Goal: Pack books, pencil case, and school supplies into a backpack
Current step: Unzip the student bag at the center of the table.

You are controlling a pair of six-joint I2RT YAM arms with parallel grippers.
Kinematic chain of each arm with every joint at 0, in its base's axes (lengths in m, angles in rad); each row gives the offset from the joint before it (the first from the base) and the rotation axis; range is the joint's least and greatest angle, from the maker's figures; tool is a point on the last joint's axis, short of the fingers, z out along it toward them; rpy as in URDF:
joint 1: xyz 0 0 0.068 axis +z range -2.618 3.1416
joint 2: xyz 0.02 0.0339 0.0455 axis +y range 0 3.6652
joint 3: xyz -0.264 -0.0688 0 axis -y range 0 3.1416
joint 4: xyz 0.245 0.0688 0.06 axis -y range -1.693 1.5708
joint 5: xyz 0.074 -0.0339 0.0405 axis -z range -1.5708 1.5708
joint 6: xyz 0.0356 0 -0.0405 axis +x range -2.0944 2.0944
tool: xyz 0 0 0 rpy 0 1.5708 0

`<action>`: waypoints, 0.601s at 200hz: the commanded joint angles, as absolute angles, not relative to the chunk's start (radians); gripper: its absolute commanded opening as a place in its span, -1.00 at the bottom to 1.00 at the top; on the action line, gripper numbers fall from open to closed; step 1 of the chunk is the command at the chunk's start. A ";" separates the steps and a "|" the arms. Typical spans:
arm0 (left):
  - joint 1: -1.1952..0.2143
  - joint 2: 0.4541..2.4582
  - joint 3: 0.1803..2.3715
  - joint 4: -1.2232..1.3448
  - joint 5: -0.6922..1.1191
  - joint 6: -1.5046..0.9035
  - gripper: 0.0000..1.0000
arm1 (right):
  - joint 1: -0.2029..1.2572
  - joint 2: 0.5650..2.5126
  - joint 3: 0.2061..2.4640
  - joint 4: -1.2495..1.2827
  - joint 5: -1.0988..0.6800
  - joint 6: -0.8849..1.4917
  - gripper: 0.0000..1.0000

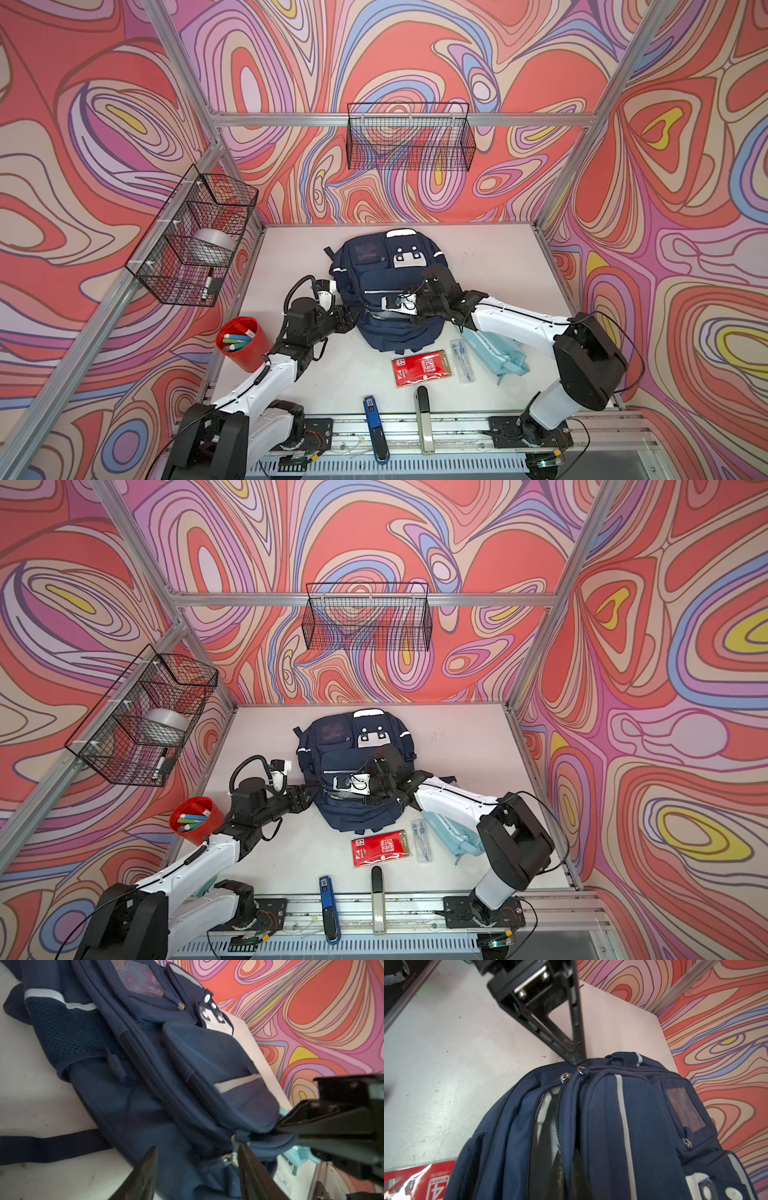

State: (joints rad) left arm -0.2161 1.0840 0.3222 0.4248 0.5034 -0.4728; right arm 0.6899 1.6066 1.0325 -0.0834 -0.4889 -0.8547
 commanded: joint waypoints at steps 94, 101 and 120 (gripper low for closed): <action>-0.269 1.195 0.314 0.650 0.729 -0.174 -0.11 | 0.643 1.551 1.082 -0.160 -0.579 -0.859 -1.00; -0.269 1.205 0.313 0.645 0.717 -0.164 -0.11 | 0.642 1.552 1.080 -0.155 -0.582 -0.857 -1.00; -0.269 1.243 0.308 0.664 0.721 -0.159 -0.14 | 0.643 1.558 1.087 -0.157 -0.593 -0.852 -1.00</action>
State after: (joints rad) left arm -0.2649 1.2137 0.2996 0.7246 0.7280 -0.2413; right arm 0.6491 1.5784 1.0485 -0.1726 -0.5446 -0.8558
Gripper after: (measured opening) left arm 0.439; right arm 0.067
